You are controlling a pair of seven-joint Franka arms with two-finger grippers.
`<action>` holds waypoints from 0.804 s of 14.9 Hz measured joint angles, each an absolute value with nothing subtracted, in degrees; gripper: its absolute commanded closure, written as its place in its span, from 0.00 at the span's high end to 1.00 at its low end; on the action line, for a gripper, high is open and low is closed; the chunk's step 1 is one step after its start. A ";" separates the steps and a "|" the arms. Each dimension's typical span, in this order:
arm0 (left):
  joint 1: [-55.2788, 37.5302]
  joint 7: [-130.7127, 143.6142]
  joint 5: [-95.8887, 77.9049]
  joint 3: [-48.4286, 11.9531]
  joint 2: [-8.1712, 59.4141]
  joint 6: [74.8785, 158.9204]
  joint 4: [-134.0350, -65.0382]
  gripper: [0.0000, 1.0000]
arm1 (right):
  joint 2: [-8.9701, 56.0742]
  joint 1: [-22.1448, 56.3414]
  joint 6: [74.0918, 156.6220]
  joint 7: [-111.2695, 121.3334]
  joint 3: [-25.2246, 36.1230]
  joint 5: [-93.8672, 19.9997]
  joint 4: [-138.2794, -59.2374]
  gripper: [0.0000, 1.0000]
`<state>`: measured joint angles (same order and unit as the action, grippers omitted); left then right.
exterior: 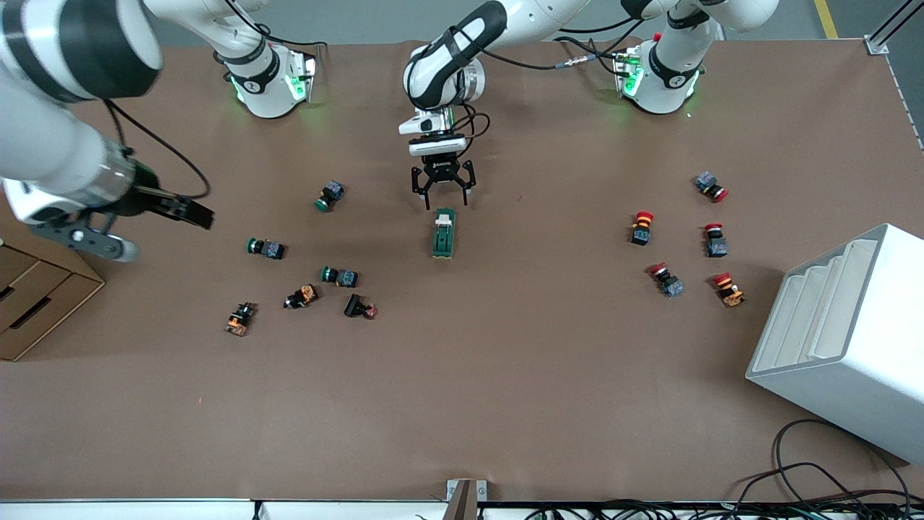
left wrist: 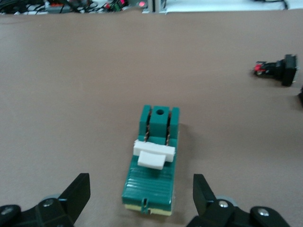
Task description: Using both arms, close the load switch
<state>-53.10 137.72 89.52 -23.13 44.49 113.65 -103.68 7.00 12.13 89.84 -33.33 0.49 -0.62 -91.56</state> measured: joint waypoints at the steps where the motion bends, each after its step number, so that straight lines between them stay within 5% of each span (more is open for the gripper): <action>1: -53.09 138.96 91.70 -23.04 45.12 113.66 -103.72 0.96 | 7.70 13.75 90.71 -37.29 0.46 -1.30 -91.58 1.00; 7: -53.07 142.09 96.15 -22.87 48.20 113.66 -103.80 0.96 | 13.89 24.10 99.70 -56.46 0.31 -2.21 -92.43 1.00; 12: -53.08 142.08 96.94 -22.82 48.50 113.66 -103.94 0.96 | 18.97 32.05 115.31 -65.00 0.27 -5.07 -98.91 1.00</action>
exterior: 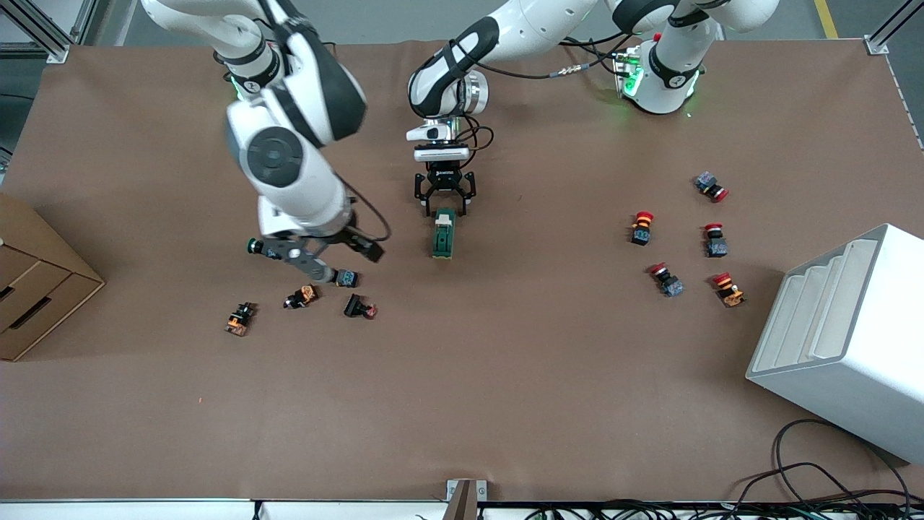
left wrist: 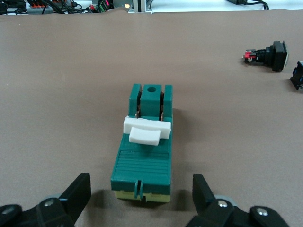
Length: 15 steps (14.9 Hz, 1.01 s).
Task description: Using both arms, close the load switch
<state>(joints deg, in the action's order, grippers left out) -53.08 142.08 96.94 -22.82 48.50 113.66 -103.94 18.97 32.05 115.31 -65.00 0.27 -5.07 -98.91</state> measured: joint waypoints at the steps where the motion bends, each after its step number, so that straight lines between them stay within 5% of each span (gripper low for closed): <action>1: -53.08 142.08 97.41 -22.81 48.62 113.56 -103.98 0.96 | 19.74 33.51 118.26 -65.97 0.27 -5.72 -100.47 1.00; 8: -53.09 142.08 97.92 -22.78 48.68 113.48 -104.09 0.96 | 27.95 44.78 134.91 -75.29 0.26 -6.01 -104.56 1.00; 15: -53.09 142.08 98.64 -22.74 48.86 113.34 -104.11 0.96 | 32.22 50.00 137.27 -75.83 0.27 -6.01 -104.59 1.00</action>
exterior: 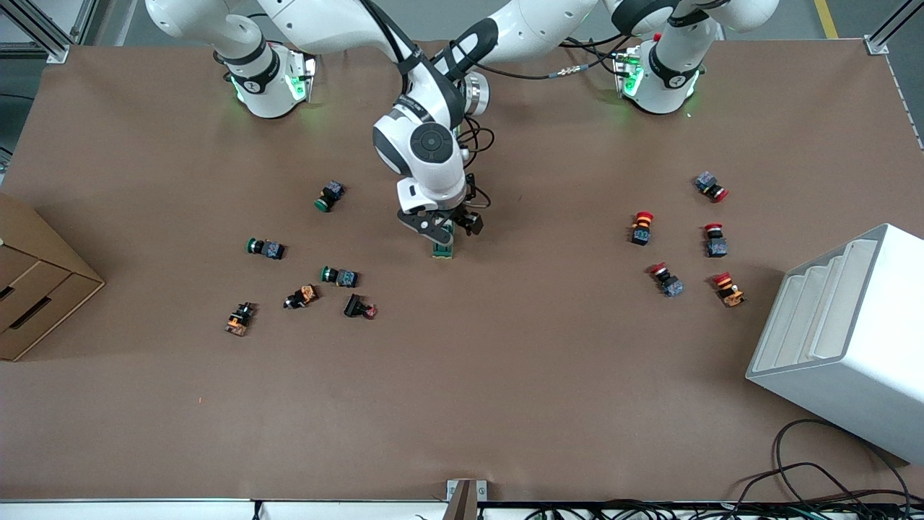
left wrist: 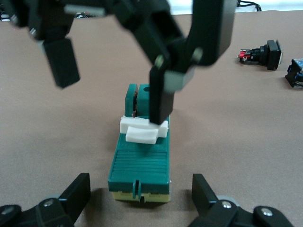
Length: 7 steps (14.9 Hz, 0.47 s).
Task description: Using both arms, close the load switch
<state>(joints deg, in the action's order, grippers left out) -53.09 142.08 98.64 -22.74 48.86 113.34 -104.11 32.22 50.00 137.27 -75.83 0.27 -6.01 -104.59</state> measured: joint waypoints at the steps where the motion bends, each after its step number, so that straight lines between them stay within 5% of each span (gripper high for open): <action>1: -53.09 142.08 98.64 -22.74 48.86 113.34 -104.11 0.96 | 32.57 50.59 137.25 -75.87 0.27 -6.01 -104.62 1.00; 7: -53.22 142.30 99.08 -22.74 48.98 112.83 -104.21 0.96 | 34.71 51.55 138.20 -76.27 0.38 -6.41 -104.59 1.00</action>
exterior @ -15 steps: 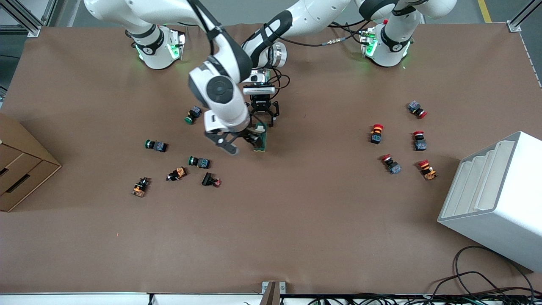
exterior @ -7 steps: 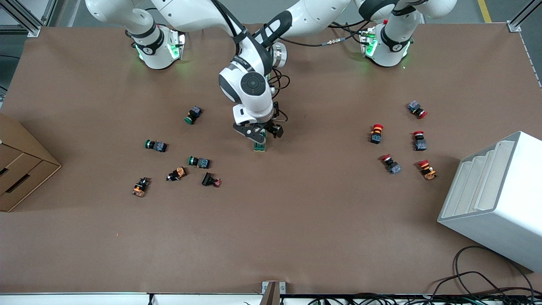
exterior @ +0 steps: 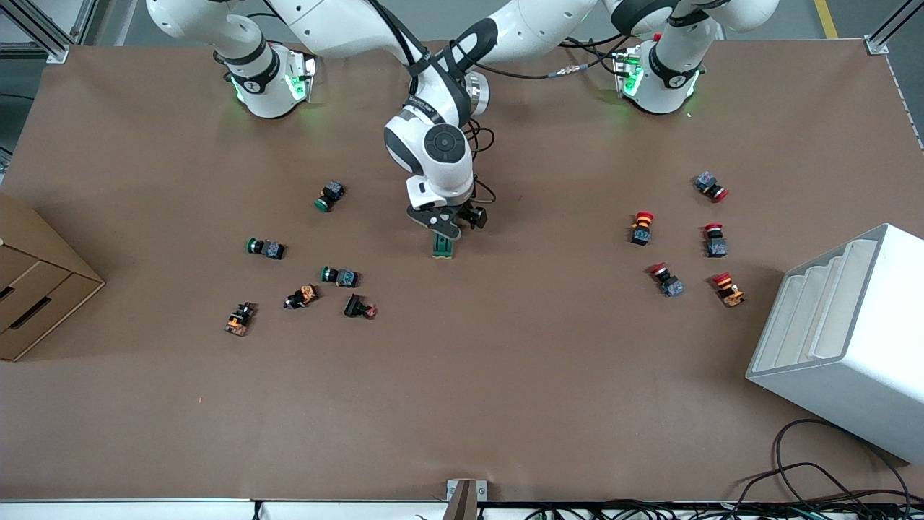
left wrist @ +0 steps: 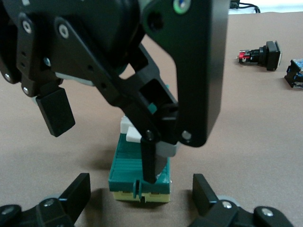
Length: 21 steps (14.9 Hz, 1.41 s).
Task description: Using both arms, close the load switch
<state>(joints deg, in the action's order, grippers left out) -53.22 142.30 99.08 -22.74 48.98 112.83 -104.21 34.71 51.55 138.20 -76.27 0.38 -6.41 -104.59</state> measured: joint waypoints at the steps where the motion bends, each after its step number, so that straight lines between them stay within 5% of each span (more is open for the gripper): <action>1: -53.22 142.30 99.08 -22.74 48.98 112.83 -104.21 0.96 | 34.87 51.55 138.92 -76.31 0.40 -6.41 -104.59 1.00; 21: -53.22 142.30 99.08 -22.72 48.98 112.87 -104.15 0.96 | 33.65 48.63 143.08 -81.20 1.79 -7.74 -101.90 1.00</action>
